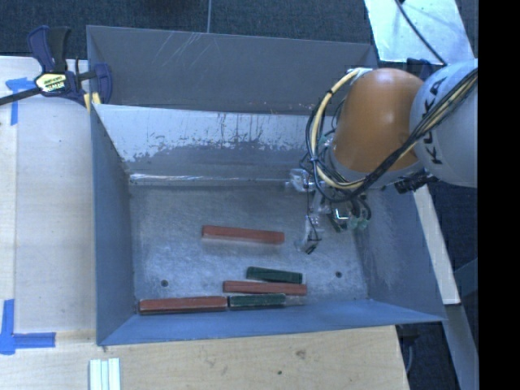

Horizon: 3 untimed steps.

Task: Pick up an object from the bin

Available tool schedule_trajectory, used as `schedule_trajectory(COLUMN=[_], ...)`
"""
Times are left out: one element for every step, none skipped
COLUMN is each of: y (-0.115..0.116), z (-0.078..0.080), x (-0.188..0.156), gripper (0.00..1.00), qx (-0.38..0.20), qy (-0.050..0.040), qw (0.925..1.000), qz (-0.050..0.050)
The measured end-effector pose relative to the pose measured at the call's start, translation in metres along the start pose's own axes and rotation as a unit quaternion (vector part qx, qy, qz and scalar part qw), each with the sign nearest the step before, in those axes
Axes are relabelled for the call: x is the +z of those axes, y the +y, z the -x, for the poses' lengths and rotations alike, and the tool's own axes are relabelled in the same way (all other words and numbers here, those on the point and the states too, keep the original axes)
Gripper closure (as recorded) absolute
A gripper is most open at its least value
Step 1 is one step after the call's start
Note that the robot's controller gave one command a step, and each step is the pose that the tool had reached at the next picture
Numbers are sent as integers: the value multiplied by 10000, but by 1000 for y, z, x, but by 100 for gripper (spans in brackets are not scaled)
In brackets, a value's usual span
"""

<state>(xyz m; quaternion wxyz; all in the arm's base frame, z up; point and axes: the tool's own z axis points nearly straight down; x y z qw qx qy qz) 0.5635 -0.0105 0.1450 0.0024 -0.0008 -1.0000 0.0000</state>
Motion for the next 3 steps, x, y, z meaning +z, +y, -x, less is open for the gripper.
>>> schedule_trajectory(y=[63, 59, 46], z=[20, 23, -7], x=[77, 71, -65], gripper=[0, 100, 100], qx=[-256, -228, -1048], qy=[-10, -52, -79], qw=[9997, 9997, 9945], qz=[11, 2, -9])
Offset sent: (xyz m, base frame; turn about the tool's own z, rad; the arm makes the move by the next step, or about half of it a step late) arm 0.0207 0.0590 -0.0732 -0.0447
